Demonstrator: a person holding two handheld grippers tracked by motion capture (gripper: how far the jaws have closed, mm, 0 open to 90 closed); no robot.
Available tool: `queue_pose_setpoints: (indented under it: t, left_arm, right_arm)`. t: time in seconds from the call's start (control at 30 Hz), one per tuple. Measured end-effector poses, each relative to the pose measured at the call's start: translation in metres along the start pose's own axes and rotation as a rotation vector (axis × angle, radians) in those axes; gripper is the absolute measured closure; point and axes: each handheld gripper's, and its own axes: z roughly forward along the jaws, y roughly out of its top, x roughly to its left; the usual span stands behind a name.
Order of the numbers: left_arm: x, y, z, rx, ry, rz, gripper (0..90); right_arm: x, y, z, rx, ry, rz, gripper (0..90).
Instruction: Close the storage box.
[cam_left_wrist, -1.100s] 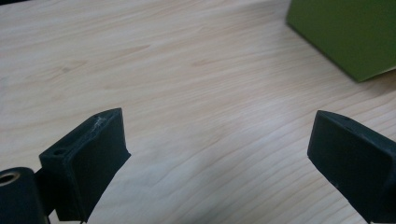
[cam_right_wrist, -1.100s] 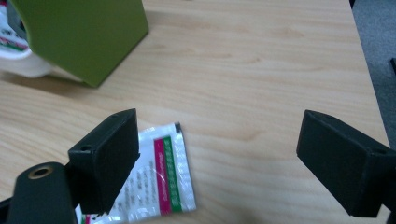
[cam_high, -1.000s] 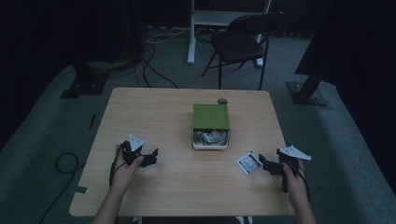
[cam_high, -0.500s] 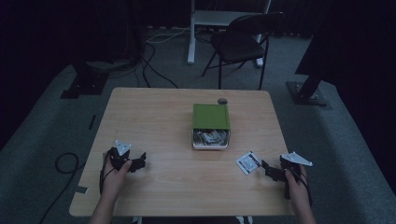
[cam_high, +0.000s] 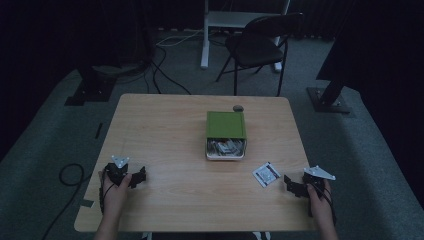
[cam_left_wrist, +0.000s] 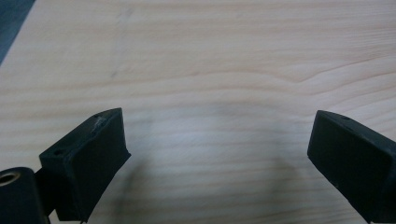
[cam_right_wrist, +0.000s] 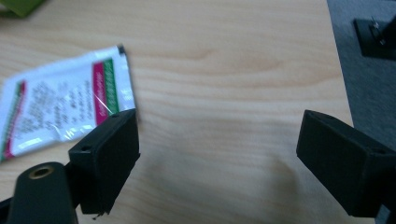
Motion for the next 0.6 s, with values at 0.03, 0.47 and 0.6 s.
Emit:
queue_pose_setpoints:
  t: [0.03, 0.47, 0.6]
  left_arm:
    - [0.0014, -0.0004, -0.0004, -0.001, 0.011, -0.011, 5.3]
    - [0.0087, -0.0033, -0.0002, 0.049, 0.036, -0.076, 4.9]
    - [0.0088, -0.0033, -0.0002, 0.049, 0.036, -0.076, 4.8]
  right_arm:
    - [0.0005, -0.0001, 0.0005, 0.012, -0.004, -0.006, 13.0]
    - [0.0022, -0.0008, 0.0032, 0.077, -0.002, -0.009, 12.4]
    - [0.0021, -0.0008, 0.0033, 0.076, -0.002, -0.009, 12.4]
